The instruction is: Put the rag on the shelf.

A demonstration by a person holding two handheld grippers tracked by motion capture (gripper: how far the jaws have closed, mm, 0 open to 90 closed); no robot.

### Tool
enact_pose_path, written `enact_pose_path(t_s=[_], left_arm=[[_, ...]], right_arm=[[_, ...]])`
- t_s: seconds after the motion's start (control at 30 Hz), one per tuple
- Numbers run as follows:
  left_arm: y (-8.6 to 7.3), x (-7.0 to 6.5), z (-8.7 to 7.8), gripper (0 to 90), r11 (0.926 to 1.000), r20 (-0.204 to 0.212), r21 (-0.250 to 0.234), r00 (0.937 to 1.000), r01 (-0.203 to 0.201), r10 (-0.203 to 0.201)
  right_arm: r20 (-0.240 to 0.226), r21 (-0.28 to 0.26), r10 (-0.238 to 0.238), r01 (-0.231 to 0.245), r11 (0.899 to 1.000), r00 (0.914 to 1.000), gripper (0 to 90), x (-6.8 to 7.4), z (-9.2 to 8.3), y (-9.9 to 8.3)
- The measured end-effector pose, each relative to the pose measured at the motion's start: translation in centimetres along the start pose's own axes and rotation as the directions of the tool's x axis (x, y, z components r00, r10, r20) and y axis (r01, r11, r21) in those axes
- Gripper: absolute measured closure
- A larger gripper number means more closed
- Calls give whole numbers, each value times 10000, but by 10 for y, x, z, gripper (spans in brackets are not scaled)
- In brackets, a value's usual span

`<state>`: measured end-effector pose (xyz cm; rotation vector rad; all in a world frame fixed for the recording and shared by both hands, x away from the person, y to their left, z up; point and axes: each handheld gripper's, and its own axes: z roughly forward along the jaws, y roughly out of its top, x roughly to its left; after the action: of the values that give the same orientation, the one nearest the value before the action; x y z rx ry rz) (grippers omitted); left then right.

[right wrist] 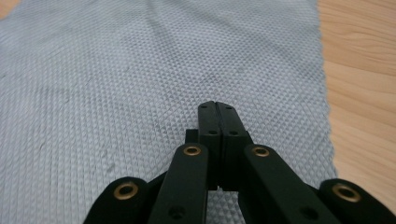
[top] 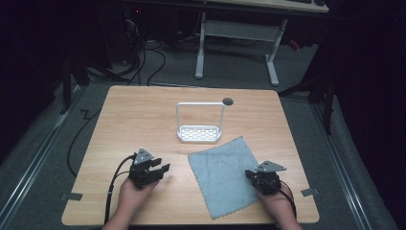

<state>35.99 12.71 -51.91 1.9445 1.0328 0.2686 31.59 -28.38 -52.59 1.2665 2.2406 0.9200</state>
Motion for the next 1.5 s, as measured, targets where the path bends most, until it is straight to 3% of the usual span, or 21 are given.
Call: enact_pose_path(t_s=[0.1, 0.13, 0.17, 0.2, 0.3, 0.33, 0.37, 0.4, 0.43, 0.5, 0.53, 0.57, 0.63, 0.77, 0.93, 1.03, 1.17, 1.2, 1.33, 1.5], left_arm=[[0, -8, 2, 582, 9999, 276, 19, 9995, -127, 127], [1, -21, 5, 593, 9985, 520, 118, 9972, -538, 531], [1, -21, 5, 603, 9985, 520, 118, 9972, -538, 531], [2, -33, 9, 614, 9962, 823, 293, 9934, -824, 798], [2, -45, 12, 660, 9937, 1055, 382, 9893, -1053, 1007], [3, -58, 14, 682, 9875, 1420, 696, 9812, -1412, 1303], [3, -58, 14, 700, 9875, 1420, 696, 9812, -1412, 1303], [2, -70, 17, 720, 9809, 1784, 824, 9709, -1763, 1595], [2, -70, 17, 731, 9809, 1784, 824, 9709, -1763, 1595], [-1, -83, 22, 738, 9714, 2067, 1034, 9600, -2136, 1890], [-3, -90, 27, 748, 9633, 2190, 1232, 9533, -2384, 2079], [-4, -92, 30, 756, 9585, 2209, 1389, 9513, -2489, 2150], [-7, -92, 34, 763, 9525, 2128, 1604, 9514, -2588, 2226], [-9, -86, 30, 769, 9582, 2099, 1620, 9570, -2359, 2001], [-16, -72, 16, 766, 9672, 1718, 1622, 9708, -1955, 1674], [-19, -62, 9, 764, 9732, 1485, 1592, 9786, -1659, 1425], [-21, -52, 3, 763, 9789, 1334, 1571, 9849, -1308, 1102], [-22, -50, 2, 763, 9799, 1335, 1582, 9860, -1212, 1004], [-26, -47, -7, 756, 9781, 1558, 1771, 9844, -1090, 815], [-30, -49, -15, 729, 9700, 1767, 2011, 9790, -1365, 1012]], right_arm=[[-360, -11, -335, 335, 9994, 9988, 900, 13, 2, 2], [-533, 1, -428, 429, 9991, 9977, 900, 19, 3, 3], [-533, 1, -428, 429, 9991, 9977, 900, 19, 3, 3], [-827, 3, -610, 612, 9981, 9947, 900, 27, 4, 5], [-892, -37, -840, 840, 9965, 9925, 900, 34, 5, 6], [-926, -65, -1098, 1096, 9939, 9896, 900, 40, 6, 7], [-926, -65, -1098, 1096, 9939, 9896, 900, 40, 6, 7], [-1018, -103, -1104, 1100, 9939, 9887, 900, 40, 6, 8], [-1018, -103, -1104, 1100, 9939, 9887, 900, 40, 6, 8], [-978, -325, -985, 957, 9949, 9903, 900, 38, 4, 9], [-892, -497, -824, 782, 9957, 9926, 900, 33, 3, 11], [-863, -545, -779, 733, 9958, 9932, 900, 32, 2, 11], [-732, -645, -682, 635, 9959, 9950, 900, 26, 3, 14], [-555, -716, -514, 473, 9963, 9971, 900, 18, 6, 21], [-535, -716, -488, 449, 9964, 9974, 900, 13, 20, 34], [-562, -497, -597, 569, 9971, 9966, 900, 13, 33, 40], [-730, -28, -781, 781, 9969, 9943, 900, 16, 45, 44], [-735, -113, -844, 838, 9964, 9937, 900, 17, 46, 43], [-988, -55, -926, 925, 9957, 9908, 900, 23, 40, 39], [-1378, -20, -1155, 1163, 9932, 9837, 890, 36, 26, 27]])
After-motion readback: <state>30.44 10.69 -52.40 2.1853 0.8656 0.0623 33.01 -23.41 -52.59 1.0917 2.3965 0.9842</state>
